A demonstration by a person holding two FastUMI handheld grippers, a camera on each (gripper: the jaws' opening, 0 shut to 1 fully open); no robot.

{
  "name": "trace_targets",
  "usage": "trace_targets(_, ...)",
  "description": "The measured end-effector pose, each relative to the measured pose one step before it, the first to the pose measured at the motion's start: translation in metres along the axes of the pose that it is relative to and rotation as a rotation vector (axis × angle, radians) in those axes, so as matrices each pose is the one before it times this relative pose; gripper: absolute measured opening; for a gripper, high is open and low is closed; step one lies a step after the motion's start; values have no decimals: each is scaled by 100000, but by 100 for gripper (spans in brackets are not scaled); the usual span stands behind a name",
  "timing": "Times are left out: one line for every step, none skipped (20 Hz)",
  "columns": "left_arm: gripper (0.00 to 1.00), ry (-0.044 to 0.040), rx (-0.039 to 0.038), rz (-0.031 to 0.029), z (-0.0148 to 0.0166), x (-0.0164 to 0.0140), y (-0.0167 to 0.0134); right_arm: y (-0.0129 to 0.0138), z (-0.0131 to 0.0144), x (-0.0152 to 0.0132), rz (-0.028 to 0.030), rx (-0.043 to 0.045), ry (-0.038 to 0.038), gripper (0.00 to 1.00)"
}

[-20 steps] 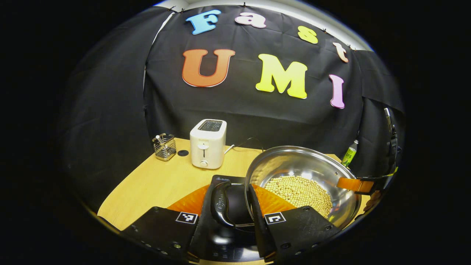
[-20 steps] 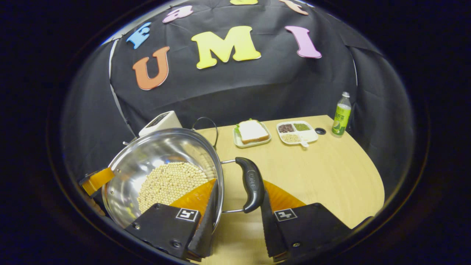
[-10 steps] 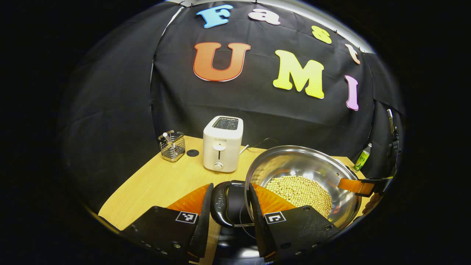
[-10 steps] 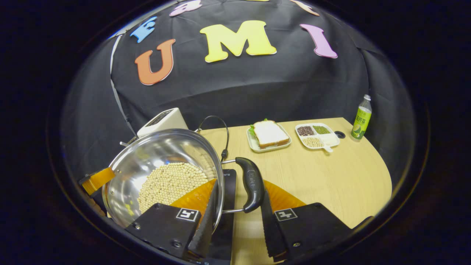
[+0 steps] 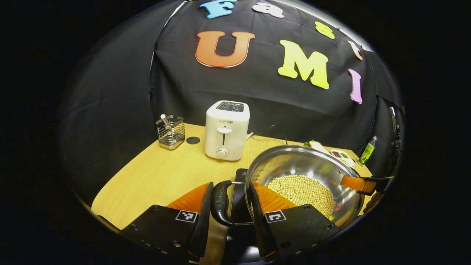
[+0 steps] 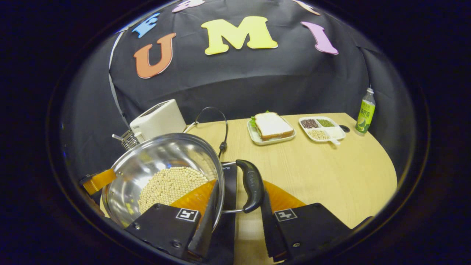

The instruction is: First push the handle of the pot to place it horizontally, then grasp the pot with both hands and set it on the induction cooktop.

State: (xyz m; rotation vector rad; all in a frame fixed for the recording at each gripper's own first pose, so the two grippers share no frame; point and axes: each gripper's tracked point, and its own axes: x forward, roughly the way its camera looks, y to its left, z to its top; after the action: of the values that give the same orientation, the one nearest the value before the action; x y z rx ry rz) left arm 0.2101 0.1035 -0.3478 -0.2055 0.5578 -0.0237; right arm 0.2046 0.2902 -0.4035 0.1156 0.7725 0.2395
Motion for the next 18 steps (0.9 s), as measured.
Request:
trace_targets(51,-68,-660,347,-69,-43,62,-3,-61,62,164,-128,151,60)
trace_targets(51,128,12,297,-69,-37,-105,-1,-94,69,39,-278,430,61)
trace_targets(51,37,91,28,-57,-49,-44,-56,35,-80,144,48,5,61)
trace_targets(51,171,-296,-258,67,-22,7,-37,-17,-43,138,517,-244,61)
trace_targets(51,202,-444,-549,-24,64,-59,-57,-30,-101,-236,109,289,61)
trace_targets(52,180,-634,-295,-79,-79,-10,-100,-86,-42,-508,32,117,60)
trace_targets(51,280,-381,-150,-57,-6,-48,-33,-44,-102,-413,87,94,61)
trace_targets(51,211,98,-195,79,-116,10,67,-19,-45,103,-451,-44,60)
trace_targets(53,503,266,-238,-25,-15,-95,-65,55,43,841,106,-60,62)
trace_targets(54,480,519,-191,33,37,5,18,-54,40,746,688,-229,63)
trace_targets(54,683,44,-125,-84,-71,23,-104,132,-36,441,-118,-553,65)
trace_targets(46,603,-148,-192,43,39,61,-74,69,-161,631,-653,-713,67)
trace_targets(56,-53,-386,34,57,-133,14,-151,235,-347,303,-1004,-1462,72)
trace_targets(58,-133,-543,253,401,-157,452,-499,443,-410,-1173,-781,-2208,73)
trace_targets(58,-1897,-10,848,528,-419,135,-203,606,-740,495,-370,-2931,79)
trace_targets(59,-2807,988,1804,804,-468,383,380,760,-801,2656,-287,-3166,80)
trace_targets(58,-1904,1315,1195,723,-592,217,-39,700,-923,695,83,-3036,82)
trace_targets(60,-1391,1124,281,495,-1151,-94,-497,585,-922,-491,-545,-2753,75)
